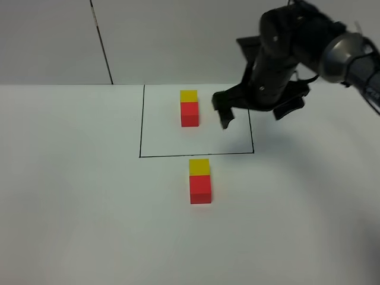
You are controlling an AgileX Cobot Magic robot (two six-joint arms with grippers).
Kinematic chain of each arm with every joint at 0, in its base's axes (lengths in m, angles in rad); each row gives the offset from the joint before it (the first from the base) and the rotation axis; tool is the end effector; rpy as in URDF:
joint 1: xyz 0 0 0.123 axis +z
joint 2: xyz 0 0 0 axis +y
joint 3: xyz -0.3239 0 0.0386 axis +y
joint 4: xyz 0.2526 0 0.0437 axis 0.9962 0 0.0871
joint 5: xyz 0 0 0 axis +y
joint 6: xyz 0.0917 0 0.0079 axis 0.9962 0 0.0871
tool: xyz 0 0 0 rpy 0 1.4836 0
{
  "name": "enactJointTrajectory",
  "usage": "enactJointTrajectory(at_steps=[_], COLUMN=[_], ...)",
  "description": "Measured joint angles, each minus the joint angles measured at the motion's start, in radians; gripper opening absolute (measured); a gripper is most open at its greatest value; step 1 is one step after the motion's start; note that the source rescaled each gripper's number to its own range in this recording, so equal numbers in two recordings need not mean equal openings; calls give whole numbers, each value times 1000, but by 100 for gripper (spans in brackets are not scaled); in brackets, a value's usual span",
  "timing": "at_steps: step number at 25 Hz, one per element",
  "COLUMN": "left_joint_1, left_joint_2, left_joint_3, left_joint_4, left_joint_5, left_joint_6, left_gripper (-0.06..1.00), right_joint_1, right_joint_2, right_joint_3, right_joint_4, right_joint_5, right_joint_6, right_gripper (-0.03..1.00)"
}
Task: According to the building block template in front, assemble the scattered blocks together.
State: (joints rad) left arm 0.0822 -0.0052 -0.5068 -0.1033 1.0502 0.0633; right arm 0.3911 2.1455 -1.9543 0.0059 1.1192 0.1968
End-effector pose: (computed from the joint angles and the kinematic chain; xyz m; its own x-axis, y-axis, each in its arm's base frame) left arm -0.0419 -0.0117 0.2819 -0.4323 -0.0238 -0.9014 0.0036 0.9996 -0.0282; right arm 0.4584 0.1895 0.2822 -0.9278 -0.1683 -0.3329 -0.2031 0.9765 0.0724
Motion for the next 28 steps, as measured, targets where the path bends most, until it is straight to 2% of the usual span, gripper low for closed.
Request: enactJointTrajectory(at_steps=[5, 12, 18, 22, 25, 28], left_joint_1=[0, 0, 0, 0, 0, 0], left_joint_2=[0, 0, 0, 0, 0, 0], left_joint_3=[0, 0, 0, 0, 0, 0], left_joint_4=[0, 0, 0, 0, 0, 0], left_joint_5=[0, 0, 0, 0, 0, 0], left_joint_6=[0, 0, 0, 0, 0, 0], left_gripper=[45, 45, 45, 45, 45, 45], right_joint_1=[-165, -301, -350, -357, -357, -357], right_joint_2=[-76, -154, -242, -311, -382, -457], right_joint_3=[0, 0, 0, 11, 92, 239], right_joint_4=[44, 64, 79, 30, -6, -12], right_joint_5=[-30, -40, -42, -38, -59, -120], right_joint_6=[-113, -218, -241, -250, -253, -249], right_gripper=[100, 100, 100, 100, 100, 100])
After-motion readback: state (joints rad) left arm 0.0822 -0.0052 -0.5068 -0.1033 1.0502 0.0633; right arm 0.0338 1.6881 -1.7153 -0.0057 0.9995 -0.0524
